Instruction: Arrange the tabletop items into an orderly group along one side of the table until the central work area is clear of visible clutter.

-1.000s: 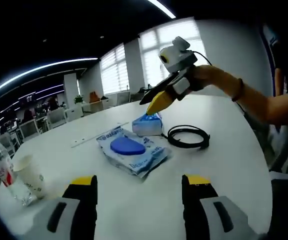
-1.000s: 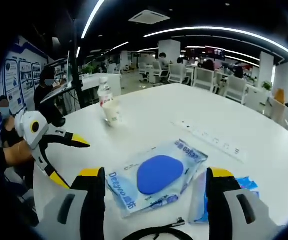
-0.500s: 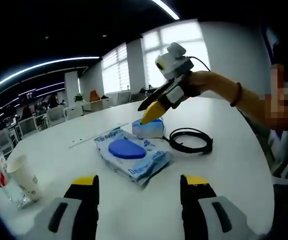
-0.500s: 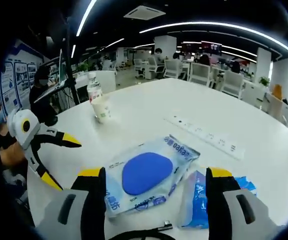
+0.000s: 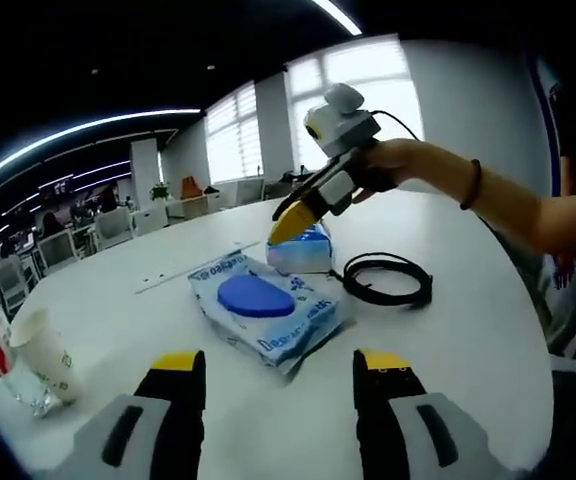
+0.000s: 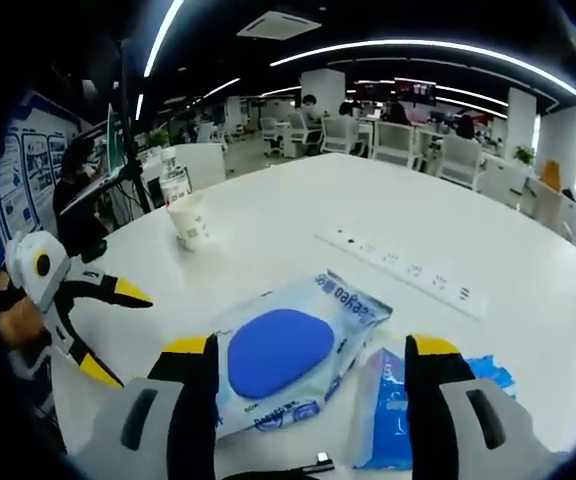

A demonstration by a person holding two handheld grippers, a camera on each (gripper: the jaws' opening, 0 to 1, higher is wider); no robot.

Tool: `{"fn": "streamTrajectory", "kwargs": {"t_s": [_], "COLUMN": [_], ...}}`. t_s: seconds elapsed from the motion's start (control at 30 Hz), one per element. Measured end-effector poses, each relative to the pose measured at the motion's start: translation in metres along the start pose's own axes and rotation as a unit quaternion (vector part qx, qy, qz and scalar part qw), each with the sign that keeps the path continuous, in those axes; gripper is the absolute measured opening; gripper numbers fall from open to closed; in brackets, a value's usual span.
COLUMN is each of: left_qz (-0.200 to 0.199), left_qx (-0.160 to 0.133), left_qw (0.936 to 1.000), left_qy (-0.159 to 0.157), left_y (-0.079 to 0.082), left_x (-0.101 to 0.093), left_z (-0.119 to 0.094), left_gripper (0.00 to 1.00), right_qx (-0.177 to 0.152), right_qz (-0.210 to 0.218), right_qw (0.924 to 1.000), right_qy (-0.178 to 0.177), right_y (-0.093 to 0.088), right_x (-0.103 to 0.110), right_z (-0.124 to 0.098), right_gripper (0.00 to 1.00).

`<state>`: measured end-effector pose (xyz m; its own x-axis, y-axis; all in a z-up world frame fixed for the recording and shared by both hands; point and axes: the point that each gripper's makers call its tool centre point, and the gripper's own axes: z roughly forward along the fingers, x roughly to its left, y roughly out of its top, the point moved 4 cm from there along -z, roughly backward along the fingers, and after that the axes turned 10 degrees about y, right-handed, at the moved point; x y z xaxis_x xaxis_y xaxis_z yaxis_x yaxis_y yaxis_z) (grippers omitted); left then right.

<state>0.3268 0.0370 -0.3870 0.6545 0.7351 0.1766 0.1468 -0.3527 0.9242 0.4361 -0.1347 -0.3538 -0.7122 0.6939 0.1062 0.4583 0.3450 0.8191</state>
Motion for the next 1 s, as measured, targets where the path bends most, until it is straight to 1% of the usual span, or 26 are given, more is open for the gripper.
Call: {"fn": "streamTrajectory", "kwargs": {"t_s": [0.1, 0.2, 0.3, 0.4, 0.47, 0.5, 0.57, 0.77, 1.0], "left_qz": [-0.009, -0.013, -0.02, -0.013, -0.01, -0.01, -0.01, -0.004, -0.005], "left_qx": [0.0, 0.002, 0.002, 0.009, 0.01, 0.012, 0.013, 0.015, 0.019], "left_qw": [1.0, 0.9999, 0.9998, 0.9999, 0.9999, 0.9999, 0.9999, 0.9998, 0.9998], "left_qy": [0.001, 0.002, 0.001, -0.002, -0.003, -0.003, -0.004, -0.008, -0.008], "left_y": [-0.001, -0.002, -0.002, -0.004, -0.004, -0.004, -0.004, -0.003, -0.004], "left_x": [0.001, 0.001, 0.0, -0.004, -0.009, -0.007, -0.004, -0.006, -0.006], "left_z": [0.003, 0.007, 0.01, 0.011, 0.011, 0.012, 0.015, 0.016, 0.02], "left_gripper": [0.57, 0.53, 0.51, 0.51, 0.51, 0.51, 0.5, 0.49, 0.47], "right_qx": [0.002, 0.002, -0.004, -0.01, -0.008, -0.001, 0.0, -0.01, -0.009], "right_qz": [0.004, 0.017, 0.027, 0.039, 0.039, 0.033, 0.032, 0.038, 0.047], "right_qw": [1.0, 0.9998, 0.9996, 0.9992, 0.9992, 0.9995, 0.9994, 0.9992, 0.9987], "right_qy": [-0.002, 0.0, 0.002, 0.006, 0.005, -0.002, -0.01, -0.009, -0.02], "right_y": [0.0, 0.0, 0.0, 0.001, 0.002, 0.002, 0.003, 0.007, 0.004], "right_x": [-0.005, -0.009, -0.013, -0.016, -0.017, -0.019, -0.022, -0.024, -0.032], "right_z": [0.005, 0.01, 0.014, 0.019, 0.023, 0.025, 0.027, 0.032, 0.041], "right_gripper": [0.72, 0.7, 0.69, 0.68, 0.67, 0.66, 0.66, 0.66, 0.64]}}
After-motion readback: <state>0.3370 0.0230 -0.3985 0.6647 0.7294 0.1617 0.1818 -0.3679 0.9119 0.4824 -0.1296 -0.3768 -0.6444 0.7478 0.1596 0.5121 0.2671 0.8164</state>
